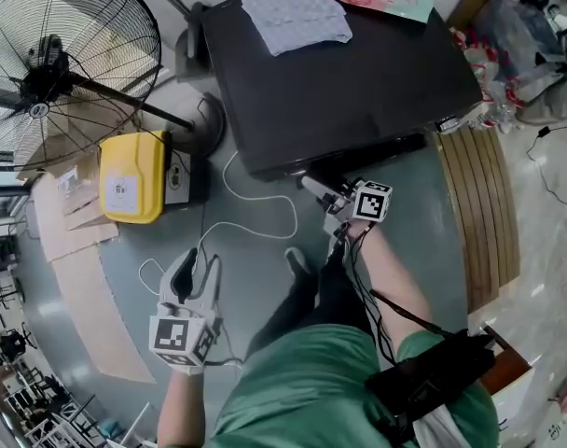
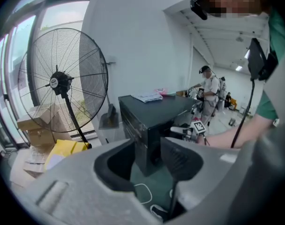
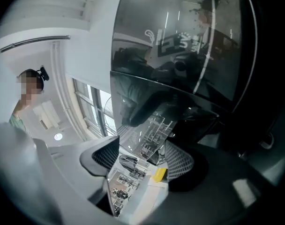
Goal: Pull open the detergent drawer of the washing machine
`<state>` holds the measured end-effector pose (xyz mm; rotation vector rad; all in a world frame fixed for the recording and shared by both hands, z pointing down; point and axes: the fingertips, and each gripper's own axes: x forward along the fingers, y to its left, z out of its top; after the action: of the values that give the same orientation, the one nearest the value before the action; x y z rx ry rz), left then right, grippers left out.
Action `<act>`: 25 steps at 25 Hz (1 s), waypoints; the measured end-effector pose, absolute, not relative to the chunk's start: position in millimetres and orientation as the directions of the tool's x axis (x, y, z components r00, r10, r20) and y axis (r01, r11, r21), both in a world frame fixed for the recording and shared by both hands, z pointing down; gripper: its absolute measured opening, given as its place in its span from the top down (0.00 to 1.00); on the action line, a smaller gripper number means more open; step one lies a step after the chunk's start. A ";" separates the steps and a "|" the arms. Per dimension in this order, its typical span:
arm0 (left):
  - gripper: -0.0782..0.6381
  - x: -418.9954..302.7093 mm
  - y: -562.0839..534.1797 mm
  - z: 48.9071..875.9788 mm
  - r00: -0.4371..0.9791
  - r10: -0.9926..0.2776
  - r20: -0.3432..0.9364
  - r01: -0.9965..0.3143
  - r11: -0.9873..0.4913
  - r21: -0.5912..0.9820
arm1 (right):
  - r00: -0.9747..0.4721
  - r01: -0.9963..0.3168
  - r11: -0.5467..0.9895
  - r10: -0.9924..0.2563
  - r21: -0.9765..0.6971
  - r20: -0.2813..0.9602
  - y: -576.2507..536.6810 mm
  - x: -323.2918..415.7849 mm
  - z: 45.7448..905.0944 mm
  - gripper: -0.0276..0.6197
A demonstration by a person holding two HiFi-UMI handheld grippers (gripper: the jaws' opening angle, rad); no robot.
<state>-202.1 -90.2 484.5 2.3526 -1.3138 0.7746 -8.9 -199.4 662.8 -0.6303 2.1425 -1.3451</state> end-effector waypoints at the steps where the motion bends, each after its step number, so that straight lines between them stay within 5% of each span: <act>1: 0.65 -202.9 -89.8 485.1 0.422 -0.673 0.607 -0.858 -0.512 0.028 | -0.763 -0.106 0.402 -0.619 -0.910 -0.184 -201.3 -12.2 661.9 0.51; 7: 0.65 -206.6 -92.5 486.3 0.407 -0.685 0.604 -0.871 -0.490 0.031 | -0.813 -0.075 0.410 -0.554 -0.909 -0.182 -208.3 -27.7 659.4 0.52; 25: 0.65 -219.7 -73.1 494.0 0.390 -0.686 0.615 -0.890 -0.452 0.060 | -0.758 -0.115 0.407 -0.626 -0.906 -0.185 -191.0 -22.3 661.0 0.64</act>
<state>-219.7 -73.1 494.0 2.2725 -1.3629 0.7358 -22.3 -191.0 661.0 -0.6288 2.1614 -1.3345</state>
